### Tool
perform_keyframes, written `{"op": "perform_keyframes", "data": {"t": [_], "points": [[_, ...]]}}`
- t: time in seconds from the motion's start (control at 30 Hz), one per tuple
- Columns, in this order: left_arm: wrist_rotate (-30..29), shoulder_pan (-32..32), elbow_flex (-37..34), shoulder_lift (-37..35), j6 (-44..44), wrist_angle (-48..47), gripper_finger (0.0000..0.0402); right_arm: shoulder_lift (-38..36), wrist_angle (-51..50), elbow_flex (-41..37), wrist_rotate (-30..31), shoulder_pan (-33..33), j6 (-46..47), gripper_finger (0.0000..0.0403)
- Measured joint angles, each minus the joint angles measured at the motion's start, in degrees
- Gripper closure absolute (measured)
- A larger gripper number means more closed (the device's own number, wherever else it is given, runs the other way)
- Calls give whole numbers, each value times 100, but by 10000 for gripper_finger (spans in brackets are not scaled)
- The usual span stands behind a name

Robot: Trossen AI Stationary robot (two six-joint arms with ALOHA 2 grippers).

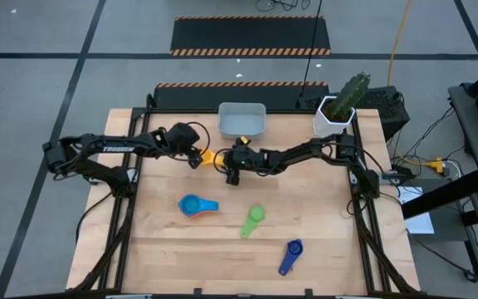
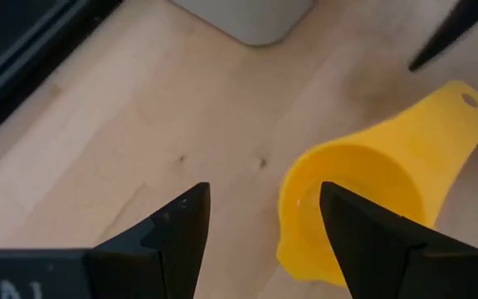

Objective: Nest measuring cups in basket
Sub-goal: Stack the yellow measuring cup into the light blue measuring cup

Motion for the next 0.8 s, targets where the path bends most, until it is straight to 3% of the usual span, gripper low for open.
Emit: {"op": "perform_keyframes", "data": {"t": [0.13, 0.23, 0.5, 0.7, 0.8], "points": [[67, -15, 0, 120, 44, -41, 170, 11, -157, 68, 12, -42, 31, 152], [107, -26, 2, 243, 45, 61, 170, 11, -180, 68, -342, -135, 132, 161], [145, -118, 0, 315, 39, 79, 170, 57, -381, 65, -1017, -339, 381, 228], [145, -183, 0, 315, 34, 155, 170, 55, -411, 68, -1038, -334, 268, 289], [147, -236, 0, 311, 23, 220, 170, 55, -394, 68, -1038, -334, 231, 296]]}}
